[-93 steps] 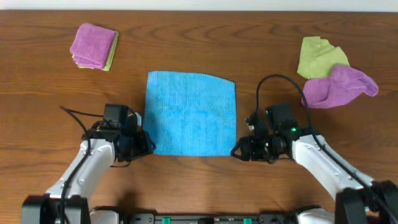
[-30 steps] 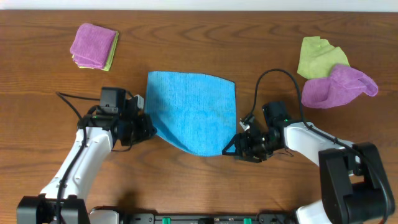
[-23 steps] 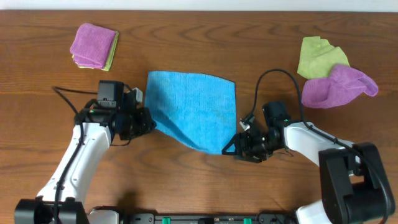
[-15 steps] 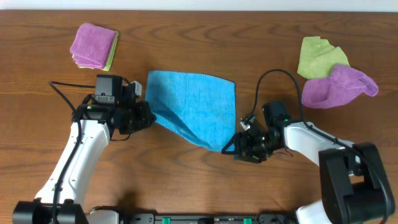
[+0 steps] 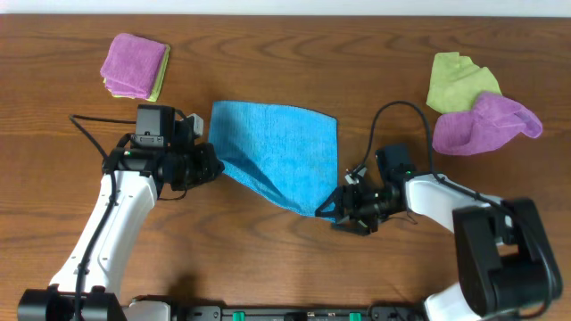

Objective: Fold the cloth
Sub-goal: 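Grasp the near corners with both grippers and lift them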

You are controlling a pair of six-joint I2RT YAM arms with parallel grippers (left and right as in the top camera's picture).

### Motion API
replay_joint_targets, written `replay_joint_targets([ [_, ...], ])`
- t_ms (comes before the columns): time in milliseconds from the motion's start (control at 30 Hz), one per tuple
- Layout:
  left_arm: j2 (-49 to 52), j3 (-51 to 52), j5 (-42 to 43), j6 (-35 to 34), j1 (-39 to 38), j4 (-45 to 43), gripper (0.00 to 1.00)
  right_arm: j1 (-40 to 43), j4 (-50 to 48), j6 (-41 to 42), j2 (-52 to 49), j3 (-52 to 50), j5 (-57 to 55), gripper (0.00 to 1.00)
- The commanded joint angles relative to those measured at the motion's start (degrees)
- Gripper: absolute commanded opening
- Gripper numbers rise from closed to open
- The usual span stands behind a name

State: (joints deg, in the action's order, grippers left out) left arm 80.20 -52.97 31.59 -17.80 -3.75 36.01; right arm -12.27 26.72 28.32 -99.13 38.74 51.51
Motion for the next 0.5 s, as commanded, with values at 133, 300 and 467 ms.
replay_joint_targets([
  [133,0.3,-1.5,0.9,0.2,0.5,0.2,0.06,-2.1,-0.9,3.0,-6.0,-2.6,-9.6,0.56],
  [300,0.3,-1.5,0.9,0.2,0.5,0.2,0.06,-1.9,-1.2,3.4,-6.0,-2.6,-13.2,0.46],
  [467,0.3,-1.5,0.8,0.2,0.5,0.2,0.06,-1.0,-1.7,3.6,-6.0,-2.6,-15.3,0.45],
])
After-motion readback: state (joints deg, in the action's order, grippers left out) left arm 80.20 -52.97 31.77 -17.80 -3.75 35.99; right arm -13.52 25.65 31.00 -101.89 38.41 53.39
